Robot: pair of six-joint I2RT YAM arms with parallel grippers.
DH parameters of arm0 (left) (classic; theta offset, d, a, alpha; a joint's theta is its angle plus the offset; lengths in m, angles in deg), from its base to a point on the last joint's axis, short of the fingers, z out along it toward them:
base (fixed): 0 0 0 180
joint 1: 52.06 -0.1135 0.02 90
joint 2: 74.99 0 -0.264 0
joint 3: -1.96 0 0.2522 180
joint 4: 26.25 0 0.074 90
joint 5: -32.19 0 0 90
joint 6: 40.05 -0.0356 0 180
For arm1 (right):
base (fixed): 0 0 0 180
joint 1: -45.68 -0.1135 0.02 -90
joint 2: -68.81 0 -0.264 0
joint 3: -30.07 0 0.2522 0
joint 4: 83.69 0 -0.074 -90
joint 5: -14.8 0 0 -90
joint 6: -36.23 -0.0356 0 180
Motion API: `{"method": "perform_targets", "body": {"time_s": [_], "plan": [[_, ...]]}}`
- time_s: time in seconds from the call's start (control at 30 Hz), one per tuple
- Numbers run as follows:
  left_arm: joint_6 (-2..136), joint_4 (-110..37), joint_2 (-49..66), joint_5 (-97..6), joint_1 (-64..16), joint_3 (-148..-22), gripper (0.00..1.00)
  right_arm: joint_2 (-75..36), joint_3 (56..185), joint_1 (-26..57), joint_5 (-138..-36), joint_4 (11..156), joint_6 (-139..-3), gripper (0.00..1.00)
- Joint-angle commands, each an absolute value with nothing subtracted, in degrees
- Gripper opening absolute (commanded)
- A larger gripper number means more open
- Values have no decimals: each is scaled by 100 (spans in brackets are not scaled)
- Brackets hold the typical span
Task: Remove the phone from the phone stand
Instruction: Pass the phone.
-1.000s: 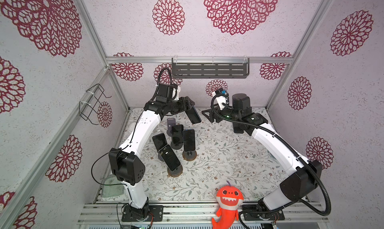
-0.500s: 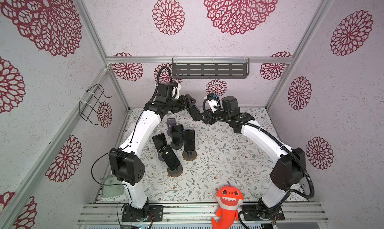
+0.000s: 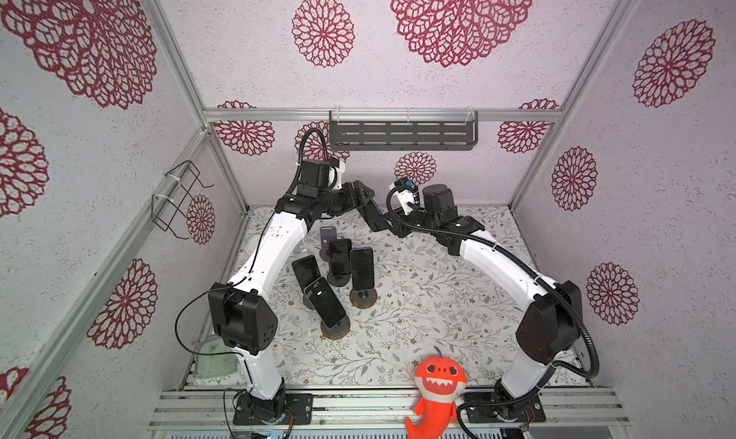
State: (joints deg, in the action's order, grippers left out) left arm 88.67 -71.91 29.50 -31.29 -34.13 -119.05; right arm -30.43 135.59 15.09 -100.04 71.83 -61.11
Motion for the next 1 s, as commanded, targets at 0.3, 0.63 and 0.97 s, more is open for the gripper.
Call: {"method": "perform_targets", "body": {"time_s": [0.3, 0.63, 0.97], "plan": [[9188, -6377, 2797, -2686, -3513, -11672, 66, -3033, 13564, 1479, -10138, 7648, -6311, 0], [9299, -5332, 2361, -2684, -3607, -10840, 98, -2782, 13528, 1582, -10026, 7613, -6471, 0], [9256, -3459, 1908, -2387, -3650, -9782, 88, -2619, 13444, 2279, -11490, 7812, -7386, 0]]}}
